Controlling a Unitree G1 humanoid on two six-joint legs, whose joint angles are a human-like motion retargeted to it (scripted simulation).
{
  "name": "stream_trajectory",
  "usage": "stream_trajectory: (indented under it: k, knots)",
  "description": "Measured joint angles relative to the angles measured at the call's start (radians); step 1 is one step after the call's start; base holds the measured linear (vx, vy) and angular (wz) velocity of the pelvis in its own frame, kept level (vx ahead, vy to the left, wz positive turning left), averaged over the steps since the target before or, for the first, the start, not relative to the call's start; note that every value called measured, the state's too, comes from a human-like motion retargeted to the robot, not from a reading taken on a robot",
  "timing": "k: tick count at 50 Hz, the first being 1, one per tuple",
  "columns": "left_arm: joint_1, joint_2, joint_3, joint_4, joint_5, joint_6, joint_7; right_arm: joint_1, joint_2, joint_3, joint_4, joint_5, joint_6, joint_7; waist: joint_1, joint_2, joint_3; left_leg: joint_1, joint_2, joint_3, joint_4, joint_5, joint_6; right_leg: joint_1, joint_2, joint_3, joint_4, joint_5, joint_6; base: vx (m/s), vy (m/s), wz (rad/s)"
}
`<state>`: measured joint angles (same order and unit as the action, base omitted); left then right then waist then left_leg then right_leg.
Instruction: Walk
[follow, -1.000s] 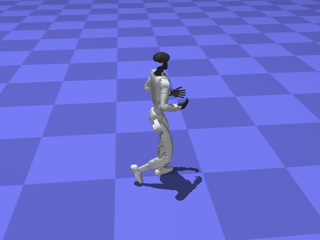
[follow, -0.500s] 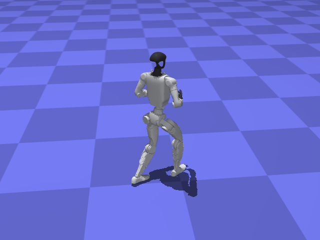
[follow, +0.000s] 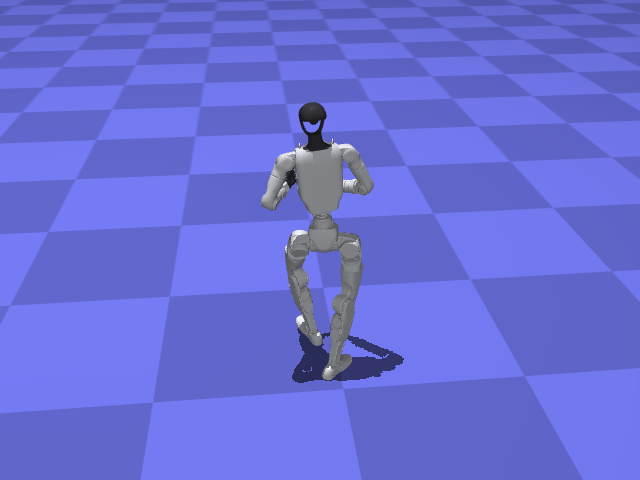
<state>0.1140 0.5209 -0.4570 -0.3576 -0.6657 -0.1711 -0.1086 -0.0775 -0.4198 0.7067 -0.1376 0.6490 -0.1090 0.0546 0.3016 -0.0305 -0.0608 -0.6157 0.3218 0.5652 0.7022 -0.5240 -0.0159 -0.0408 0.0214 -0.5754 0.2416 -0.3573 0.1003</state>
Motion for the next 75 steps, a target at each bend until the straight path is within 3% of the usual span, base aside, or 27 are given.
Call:
stream_trajectory:
  k: [5,8,16,20,26,30,35,37,39,42,45,48,50,52,56,60,63,70,75]
  knots:
    - [-0.025,-0.003,-0.02,-0.015,0.011,0.007,-0.018,-0.014,-0.002,0.015,0.014,-0.065,0.008,0.027,-0.006,0.012,-0.041,-0.007,-0.013,0.078,-0.113,0.02,0.002,0.035,0.006,-0.081,0.057,-0.012,-0.006,0.41,0.13,1.13]
    - [-0.045,-0.01,-0.036,-0.018,-0.001,0.014,-0.036,-0.016,0.003,0.022,0.023,-0.09,0.014,0.053,-0.009,-0.007,-0.047,0.017,-0.068,0.039,-0.12,0.051,0.028,0.037,-0.047,-0.081,0.186,0.008,-0.006,0.45,0.14,1.11]
    - [-0.095,-0.061,-0.07,0.015,-0.024,0.051,-0.083,-0.019,0.014,0.029,-0.006,-0.071,0.056,0.162,-0.095,-0.154,0.051,0.173,-0.438,-0.13,-0.18,0.06,0.152,-0.181,-0.434,0.17,0.985,0.232,0.023,0.43,0.14,1.7]
    - [-0.139,-0.094,-0.094,0.045,-0.035,0.072,-0.065,-0.039,0.0,0.038,-0.038,-0.073,0.073,0.178,-0.155,-0.182,0.095,0.258,-0.578,-0.26,-0.243,0.075,0.165,-0.323,-0.489,0.316,1.179,0.148,-0.018,0.44,0.04,2.06]
    - [-0.23,-0.151,-0.155,0.092,-0.065,0.1,-0.069,-0.071,-0.048,0.055,-0.092,-0.105,0.087,0.173,-0.223,-0.129,0.144,0.404,-0.645,-0.494,-0.303,0.054,0.138,-0.516,-0.41,0.407,1.119,-0.007,-0.079,0.47,-0.04,1.93]
    - [-0.295,-0.177,-0.202,0.111,-0.065,0.099,-0.093,-0.099,-0.076,0.066,-0.112,-0.142,0.094,0.176,-0.247,-0.072,0.174,0.495,-0.633,-0.628,-0.303,0.008,0.12,-0.596,-0.289,0.416,0.889,0.013,-0.05,0.48,-0.06,1.66]
    - [-0.352,-0.187,-0.244,0.124,-0.05,0.087,-0.112,-0.136,-0.097,0.08,-0.105,-0.22,0.095,0.164,-0.244,-0.007,0.18,0.572,-0.584,-0.736,-0.261,-0.044,0.099,-0.601,-0.096,0.43,0.398,0.164,0.064,0.48,-0.06,1.33]
    - [-0.366,-0.187,-0.254,0.127,-0.052,0.088,-0.113,-0.146,-0.103,0.078,-0.1,-0.247,0.094,0.16,-0.24,0.012,0.176,0.594,-0.571,-0.758,-0.226,-0.061,0.087,-0.582,-0.045,0.441,0.249,0.229,0.094,0.5,-0.06,1.2]
    - [-0.366,-0.185,-0.265,0.13,-0.058,0.091,-0.115,-0.146,-0.105,0.076,-0.097,-0.272,0.092,0.152,-0.242,0.018,0.166,0.607,-0.567,-0.744,-0.171,-0.08,0.076,-0.589,-0.029,0.456,0.242,0.25,0.104,0.53,-0.06,1.33]
    - [-0.364,-0.186,-0.277,0.141,-0.081,0.098,-0.124,-0.151,-0.107,0.072,-0.098,-0.304,0.088,0.139,-0.246,0.046,0.159,0.626,-0.54,-0.742,-0.054,-0.102,0.047,-0.572,-0.004,0.458,0.31,0.263,0.08,0.57,-0.07,1.21]
    - [-0.348,-0.19,-0.292,0.153,-0.112,0.107,-0.142,-0.155,-0.107,0.074,-0.102,-0.306,0.084,0.125,-0.25,0.088,0.166,0.621,-0.487,-0.737,0.137,-0.068,-0.02,-0.538,0.025,0.446,0.413,0.209,0.028,0.57,-0.09,1.11]
    - [-0.337,-0.183,-0.299,0.155,-0.127,0.12,-0.17,-0.169,-0.113,0.076,-0.107,-0.283,0.081,0.121,-0.254,0.135,0.177,0.559,-0.406,-0.703,0.383,0.086,-0.124,-0.474,0.05,0.406,0.458,0.137,-0.03,0.54,-0.09,1.07]
    - [-0.337,-0.177,-0.303,0.149,-0.133,0.133,-0.189,-0.182,-0.121,0.079,-0.11,-0.26,0.084,0.121,-0.249,0.156,0.185,0.495,-0.353,-0.674,0.534,0.165,-0.163,-0.426,0.065,0.381,0.462,0.092,-0.058,0.51,-0.1,0.97]
    - [-0.343,-0.171,-0.31,0.139,-0.139,0.147,-0.206,-0.194,-0.127,0.085,-0.111,-0.24,0.091,0.121,-0.239,0.165,0.189,0.421,-0.294,-0.636,0.652,0.182,-0.154,-0.379,0.071,0.359,0.456,0.054,-0.071,0.5,-0.11,0.88]
    - [-0.363,-0.165,-0.321,0.119,-0.163,0.172,-0.231,-0.217,-0.131,0.096,-0.105,-0.206,0.109,0.124,-0.21,0.172,0.197,0.276,-0.173,-0.557,0.757,0.098,-0.076,-0.272,0.077,0.319,0.404,0.004,-0.072,0.48,-0.12,0.74]
    - [-0.383,-0.166,-0.332,0.099,-0.187,0.184,-0.244,-0.23,-0.126,0.103,-0.092,-0.18,0.121,0.131,-0.178,0.175,0.215,0.174,-0.098,-0.48,0.66,0.007,-0.02,-0.135,0.083,0.289,0.304,-0.017,-0.058,0.48,-0.1,0.6]
    - [-0.394,-0.17,-0.339,0.087,-0.192,0.187,-0.251,-0.224,-0.12,0.106,-0.083,-0.17,0.121,0.135,-0.162,0.173,0.226,0.133,-0.085,-0.417,0.483,-0.018,-0.015,-0.035,0.079,0.269,0.224,-0.018,-0.043,0.49,-0.07,0.61]
    - [-0.423,-0.179,-0.345,0.076,-0.161,0.202,-0.278,-0.207,-0.118,0.105,-0.079,-0.179,0.121,0.17,-0.172,0.143,0.224,0.151,-0.191,-0.265,-0.128,0.09,-0.054,0.128,0.042,0.197,0.079,-0.016,-0.012,0.46,-0.01,0.74]
    - [-0.429,-0.175,-0.356,0.08,-0.14,0.213,-0.281,-0.188,-0.113,0.105,-0.077,-0.197,0.12,0.184,-0.177,0.135,0.197,0.159,-0.228,-0.228,-0.254,0.132,-0.057,0.157,0.028,0.173,0.141,-0.057,-0.02,0.42,0.01,0.53]
